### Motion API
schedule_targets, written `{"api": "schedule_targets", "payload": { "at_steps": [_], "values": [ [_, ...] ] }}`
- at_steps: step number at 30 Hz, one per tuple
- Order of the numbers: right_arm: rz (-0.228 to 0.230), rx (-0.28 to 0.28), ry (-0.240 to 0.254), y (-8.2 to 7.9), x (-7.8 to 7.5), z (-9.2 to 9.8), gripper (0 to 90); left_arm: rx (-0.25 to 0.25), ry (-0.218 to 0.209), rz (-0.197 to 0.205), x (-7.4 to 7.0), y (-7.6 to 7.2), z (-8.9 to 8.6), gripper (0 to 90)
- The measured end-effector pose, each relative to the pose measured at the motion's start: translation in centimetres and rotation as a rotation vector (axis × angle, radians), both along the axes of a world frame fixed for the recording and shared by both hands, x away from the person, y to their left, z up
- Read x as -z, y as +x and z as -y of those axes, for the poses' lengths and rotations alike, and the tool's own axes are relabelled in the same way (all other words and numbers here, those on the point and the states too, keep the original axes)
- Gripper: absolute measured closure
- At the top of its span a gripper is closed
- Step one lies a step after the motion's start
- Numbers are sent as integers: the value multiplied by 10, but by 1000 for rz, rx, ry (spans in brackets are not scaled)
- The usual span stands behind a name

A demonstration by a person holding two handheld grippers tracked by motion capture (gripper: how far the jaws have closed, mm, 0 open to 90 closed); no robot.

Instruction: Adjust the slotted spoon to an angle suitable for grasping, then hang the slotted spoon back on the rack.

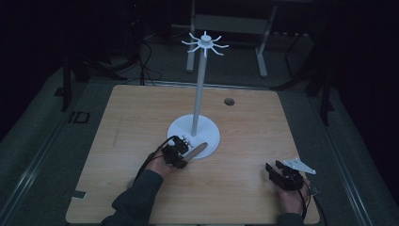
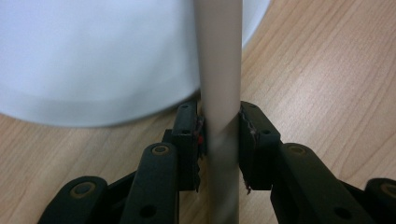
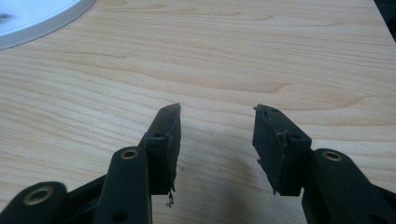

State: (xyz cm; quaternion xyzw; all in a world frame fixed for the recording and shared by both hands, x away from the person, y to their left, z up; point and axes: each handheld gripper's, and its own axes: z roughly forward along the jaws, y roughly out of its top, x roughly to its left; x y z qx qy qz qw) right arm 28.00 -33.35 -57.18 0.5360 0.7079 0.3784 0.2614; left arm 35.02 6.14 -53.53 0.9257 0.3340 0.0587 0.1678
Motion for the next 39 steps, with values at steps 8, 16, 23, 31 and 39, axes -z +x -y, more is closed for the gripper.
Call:
{"api": "schedule_targets", "payload": {
  "at_steps": [8,16,23,31,39],
  "values": [
    [-2,-3,-4,0,0,0,512,-7,6,-12,-2,3,5,717],
    [-4,-3,-1,0,0,0,511,-12,-2,22,-9,-4,5,729],
    [-4,-3,-3,0,0,0,509,-25,-47,72,-23,-12,-3,729],
    [-5,-2,-6,0,0,0,510,-45,-100,134,-36,-20,-9,730],
    [-6,-3,-8,0,0,-1,510,-72,-154,194,-48,-27,-13,732]
  ]
}}
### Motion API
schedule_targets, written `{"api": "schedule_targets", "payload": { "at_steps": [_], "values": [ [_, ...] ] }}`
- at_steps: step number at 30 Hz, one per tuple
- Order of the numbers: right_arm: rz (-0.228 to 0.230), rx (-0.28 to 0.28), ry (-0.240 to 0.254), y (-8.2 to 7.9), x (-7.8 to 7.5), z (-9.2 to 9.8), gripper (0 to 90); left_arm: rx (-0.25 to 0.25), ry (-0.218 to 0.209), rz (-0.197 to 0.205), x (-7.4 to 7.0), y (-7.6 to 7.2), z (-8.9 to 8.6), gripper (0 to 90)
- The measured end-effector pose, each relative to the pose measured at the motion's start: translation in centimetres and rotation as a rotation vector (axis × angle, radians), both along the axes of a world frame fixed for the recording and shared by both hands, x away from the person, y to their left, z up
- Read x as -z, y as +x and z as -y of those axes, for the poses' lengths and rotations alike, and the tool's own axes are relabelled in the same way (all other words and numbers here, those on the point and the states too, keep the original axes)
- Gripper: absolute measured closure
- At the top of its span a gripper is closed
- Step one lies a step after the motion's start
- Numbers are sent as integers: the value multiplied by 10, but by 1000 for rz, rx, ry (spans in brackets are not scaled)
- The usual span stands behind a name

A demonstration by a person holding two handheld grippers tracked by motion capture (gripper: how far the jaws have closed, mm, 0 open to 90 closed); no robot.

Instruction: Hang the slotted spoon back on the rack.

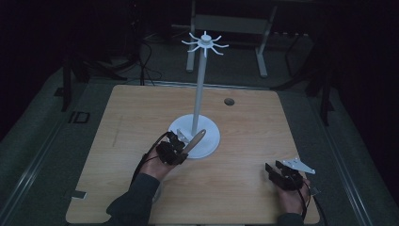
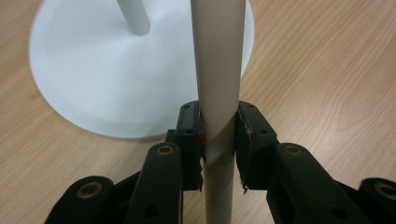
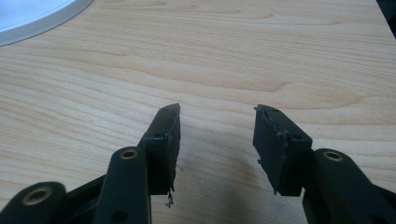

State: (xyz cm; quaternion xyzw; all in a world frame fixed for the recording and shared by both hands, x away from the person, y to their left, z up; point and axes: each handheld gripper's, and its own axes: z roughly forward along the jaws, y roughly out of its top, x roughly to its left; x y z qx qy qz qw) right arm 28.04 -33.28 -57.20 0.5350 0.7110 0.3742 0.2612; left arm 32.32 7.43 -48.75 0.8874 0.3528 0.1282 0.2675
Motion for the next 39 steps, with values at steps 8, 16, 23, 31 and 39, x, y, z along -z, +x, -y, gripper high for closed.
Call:
{"api": "schedule_targets", "payload": {
  "at_steps": [8,16,23,31,39],
  "values": [
    [2,0,-3,0,0,-1,510,-9,-35,58,-9,-6,3,735],
    [3,2,-6,0,0,-1,509,-10,-65,108,-21,-9,6,735],
    [4,-1,-11,0,0,-1,509,-24,-96,163,-31,-13,8,737],
    [3,0,-8,0,0,-1,509,-27,-115,203,-42,-16,12,739],
    [4,0,-8,0,0,-1,507,-19,-134,226,-49,-18,12,740]
  ]
}}
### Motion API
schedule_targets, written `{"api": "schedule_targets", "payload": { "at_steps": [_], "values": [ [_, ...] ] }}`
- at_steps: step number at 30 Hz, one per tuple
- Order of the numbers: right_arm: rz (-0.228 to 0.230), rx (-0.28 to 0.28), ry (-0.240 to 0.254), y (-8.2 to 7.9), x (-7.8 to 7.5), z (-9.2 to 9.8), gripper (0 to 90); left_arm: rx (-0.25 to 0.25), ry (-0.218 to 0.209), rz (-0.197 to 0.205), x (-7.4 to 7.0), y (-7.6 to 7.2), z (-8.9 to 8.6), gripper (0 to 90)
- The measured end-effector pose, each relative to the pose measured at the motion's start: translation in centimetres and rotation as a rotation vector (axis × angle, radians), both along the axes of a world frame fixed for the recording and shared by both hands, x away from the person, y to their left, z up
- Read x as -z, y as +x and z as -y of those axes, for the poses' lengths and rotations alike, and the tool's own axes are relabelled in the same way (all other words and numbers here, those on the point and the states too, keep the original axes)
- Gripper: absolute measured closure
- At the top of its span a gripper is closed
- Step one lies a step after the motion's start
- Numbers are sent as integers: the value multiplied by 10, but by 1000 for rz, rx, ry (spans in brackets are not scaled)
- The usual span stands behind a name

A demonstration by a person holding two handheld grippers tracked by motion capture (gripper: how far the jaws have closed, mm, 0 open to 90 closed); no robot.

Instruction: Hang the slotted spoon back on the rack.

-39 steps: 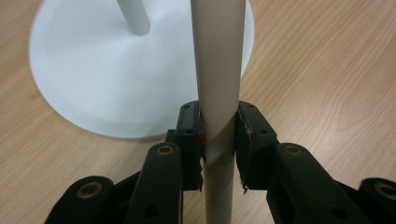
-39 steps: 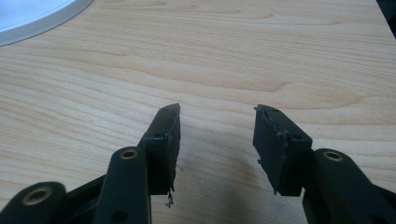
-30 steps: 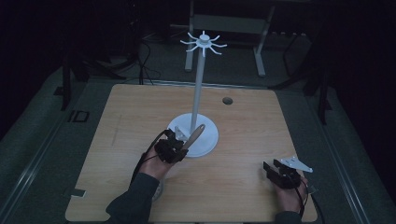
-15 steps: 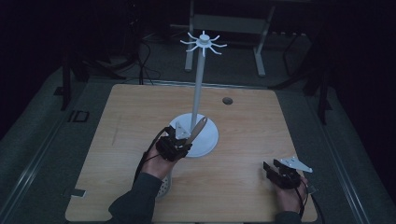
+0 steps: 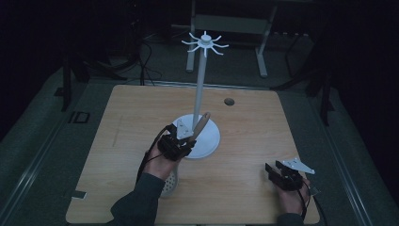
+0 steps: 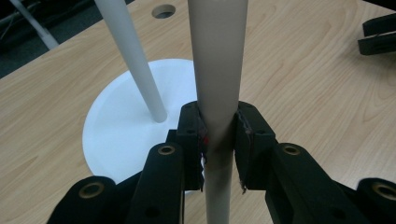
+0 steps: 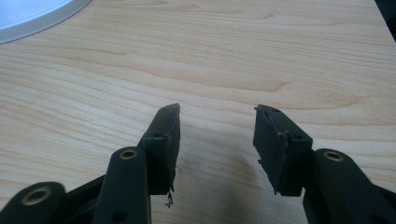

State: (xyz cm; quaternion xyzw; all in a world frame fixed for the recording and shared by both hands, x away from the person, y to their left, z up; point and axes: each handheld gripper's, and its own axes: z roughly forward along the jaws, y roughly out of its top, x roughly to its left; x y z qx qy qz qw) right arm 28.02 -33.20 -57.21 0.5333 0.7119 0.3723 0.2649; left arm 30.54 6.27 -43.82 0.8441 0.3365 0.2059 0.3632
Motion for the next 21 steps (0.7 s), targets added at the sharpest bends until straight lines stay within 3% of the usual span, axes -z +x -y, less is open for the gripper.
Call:
{"api": "schedule_targets", "payload": {
  "at_steps": [21],
  "values": [
    [-2,-2,2,1,0,1,502,-30,-56,49,-14,3,-3,741]
  ]
}}
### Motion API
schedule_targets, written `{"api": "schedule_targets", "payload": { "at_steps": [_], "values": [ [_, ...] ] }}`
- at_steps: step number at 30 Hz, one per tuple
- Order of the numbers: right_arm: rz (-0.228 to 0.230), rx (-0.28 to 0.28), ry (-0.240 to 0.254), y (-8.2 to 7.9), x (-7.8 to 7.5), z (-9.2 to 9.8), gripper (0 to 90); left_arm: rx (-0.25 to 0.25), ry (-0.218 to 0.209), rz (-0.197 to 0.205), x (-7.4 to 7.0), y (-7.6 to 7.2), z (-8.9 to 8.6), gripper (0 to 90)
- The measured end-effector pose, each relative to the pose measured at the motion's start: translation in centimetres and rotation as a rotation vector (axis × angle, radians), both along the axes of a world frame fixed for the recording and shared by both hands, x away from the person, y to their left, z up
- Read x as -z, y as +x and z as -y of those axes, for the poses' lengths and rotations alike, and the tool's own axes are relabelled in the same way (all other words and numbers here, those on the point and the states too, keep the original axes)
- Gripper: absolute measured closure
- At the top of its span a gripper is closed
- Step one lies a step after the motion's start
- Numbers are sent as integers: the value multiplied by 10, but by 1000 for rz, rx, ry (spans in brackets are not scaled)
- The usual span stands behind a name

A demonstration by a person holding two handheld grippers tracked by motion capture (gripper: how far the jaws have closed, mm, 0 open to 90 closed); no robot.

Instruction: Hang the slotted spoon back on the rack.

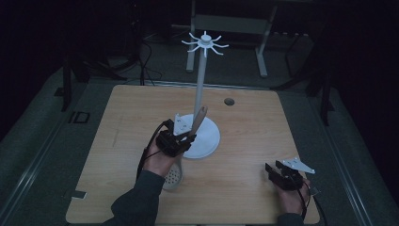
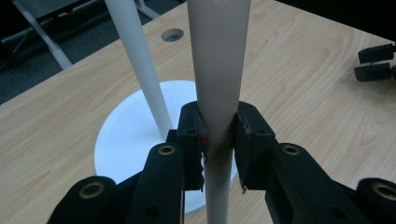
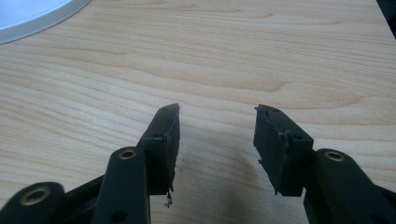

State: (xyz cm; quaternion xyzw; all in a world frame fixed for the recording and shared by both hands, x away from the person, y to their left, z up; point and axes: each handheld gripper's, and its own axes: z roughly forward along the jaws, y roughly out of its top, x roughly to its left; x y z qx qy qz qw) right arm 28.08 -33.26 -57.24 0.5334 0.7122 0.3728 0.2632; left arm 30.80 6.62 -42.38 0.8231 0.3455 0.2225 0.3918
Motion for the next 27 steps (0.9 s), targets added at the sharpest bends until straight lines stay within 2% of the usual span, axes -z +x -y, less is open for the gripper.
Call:
{"api": "schedule_targets", "payload": {
  "at_steps": [20,27],
  "values": [
    [-1,-3,-3,0,0,0,501,-34,-35,58,-9,-1,0,741],
    [-3,-3,-2,0,0,0,499,-30,-50,77,-14,0,1,741]
  ]
}}
